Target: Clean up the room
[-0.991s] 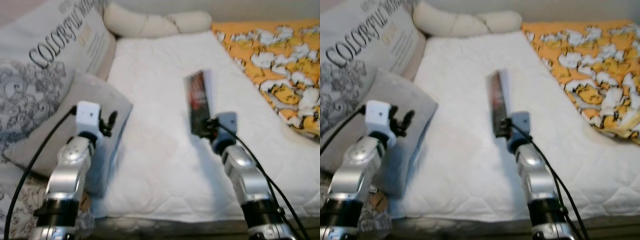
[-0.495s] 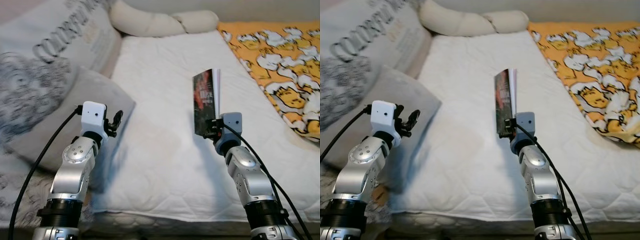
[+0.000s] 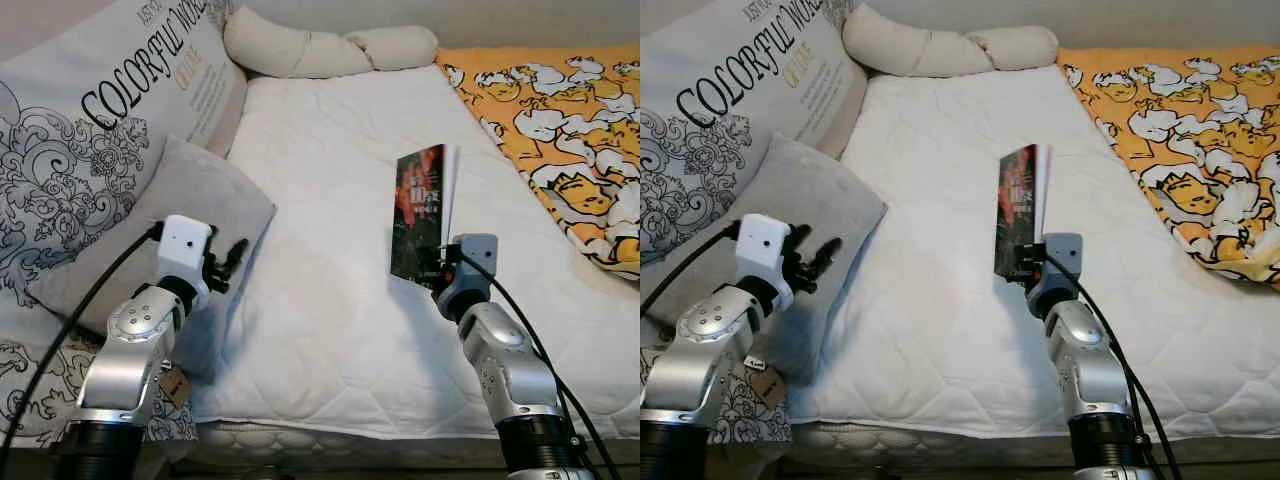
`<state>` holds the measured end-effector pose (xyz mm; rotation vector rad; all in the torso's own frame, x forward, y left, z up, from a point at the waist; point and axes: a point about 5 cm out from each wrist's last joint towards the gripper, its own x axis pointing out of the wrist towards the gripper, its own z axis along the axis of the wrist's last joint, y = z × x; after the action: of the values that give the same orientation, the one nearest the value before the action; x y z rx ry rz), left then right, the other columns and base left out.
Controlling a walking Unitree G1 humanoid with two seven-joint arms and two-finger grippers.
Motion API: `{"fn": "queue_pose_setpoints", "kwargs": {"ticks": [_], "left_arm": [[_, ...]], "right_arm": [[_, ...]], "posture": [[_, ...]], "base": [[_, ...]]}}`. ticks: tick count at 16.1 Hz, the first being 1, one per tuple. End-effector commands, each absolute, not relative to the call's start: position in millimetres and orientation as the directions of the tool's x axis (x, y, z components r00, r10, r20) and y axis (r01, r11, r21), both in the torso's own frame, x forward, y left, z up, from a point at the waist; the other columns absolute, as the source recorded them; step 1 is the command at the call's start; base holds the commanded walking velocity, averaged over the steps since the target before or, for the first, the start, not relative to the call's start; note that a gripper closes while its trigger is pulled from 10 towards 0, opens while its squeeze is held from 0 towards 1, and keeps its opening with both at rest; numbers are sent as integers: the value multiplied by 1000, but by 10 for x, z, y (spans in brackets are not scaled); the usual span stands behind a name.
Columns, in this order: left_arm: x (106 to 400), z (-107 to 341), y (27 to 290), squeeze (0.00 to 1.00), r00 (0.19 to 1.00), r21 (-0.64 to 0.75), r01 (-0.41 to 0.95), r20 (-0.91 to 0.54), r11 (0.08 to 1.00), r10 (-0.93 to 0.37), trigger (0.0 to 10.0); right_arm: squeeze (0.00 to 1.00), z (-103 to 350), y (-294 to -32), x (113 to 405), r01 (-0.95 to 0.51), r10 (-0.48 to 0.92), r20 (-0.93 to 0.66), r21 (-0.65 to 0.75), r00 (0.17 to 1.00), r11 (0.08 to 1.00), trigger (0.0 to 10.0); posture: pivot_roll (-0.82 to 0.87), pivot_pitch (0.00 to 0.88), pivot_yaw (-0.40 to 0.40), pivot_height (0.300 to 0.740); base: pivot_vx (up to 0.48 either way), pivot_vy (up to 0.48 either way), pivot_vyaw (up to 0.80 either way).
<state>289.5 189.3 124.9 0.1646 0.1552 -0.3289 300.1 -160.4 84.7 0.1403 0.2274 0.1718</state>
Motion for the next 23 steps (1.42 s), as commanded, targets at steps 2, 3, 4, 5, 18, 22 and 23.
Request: {"fn": "queue_pose_setpoints", "kwargs": {"ticks": [2, 3, 4, 5, 18, 22, 23], "left_arm": [[2934, 1290, 1922, 0, 902, 151, 411, -210, 899, -377, 10000], [2952, 1303, 1952, 0, 872, 149, 467, -245, 872, -424, 10000], [2941, 1308, 1944, 0, 852, 147, 500, -260, 853, -455, 10000], [2913, 1314, 1940, 0, 813, 144, 559, -289, 817, -505, 10000], [2419, 1235, 2111, 0, 507, -80, 763, -542, 641, -671, 10000], [2386, 1250, 2095, 0, 505, -94, 755, -550, 650, -666, 10000], [2387, 1247, 2085, 0, 505, -98, 752, -550, 652, -665, 10000]], "right_arm": [[0, 964, -1431, 3199, -266, 308, -200, 214, 930, 940, 10000], [0, 983, -1291, 3309, -358, 414, -236, 247, 879, 901, 10000], [0, 979, -1242, 3345, -383, 454, -253, 286, 854, 879, 10000], [0, 964, -1161, 3400, -413, 520, -285, 359, 806, 837, 10000], [1000, 428, -1012, 3312, -223, 592, -540, 597, 598, 771, 10000], [1000, 259, -1202, 3235, -143, 458, -632, 484, 625, 863, 10000], [1000, 211, -1245, 3194, -147, 451, -653, 465, 608, 873, 10000]], "posture": [[-8, 0, 112, 740], [-8, 0, 124, 740], [-5, 0, 126, 740], [1, 0, 126, 740], [148, 0, 79, 740], [158, 0, 73, 740], [154, 0, 74, 740]], "base": [[0, 0, 0], [0, 0, 0], [0, 0, 0], [0, 0, 0], [0, 0, 0], [0, 0, 0], [0, 0, 0]]}}
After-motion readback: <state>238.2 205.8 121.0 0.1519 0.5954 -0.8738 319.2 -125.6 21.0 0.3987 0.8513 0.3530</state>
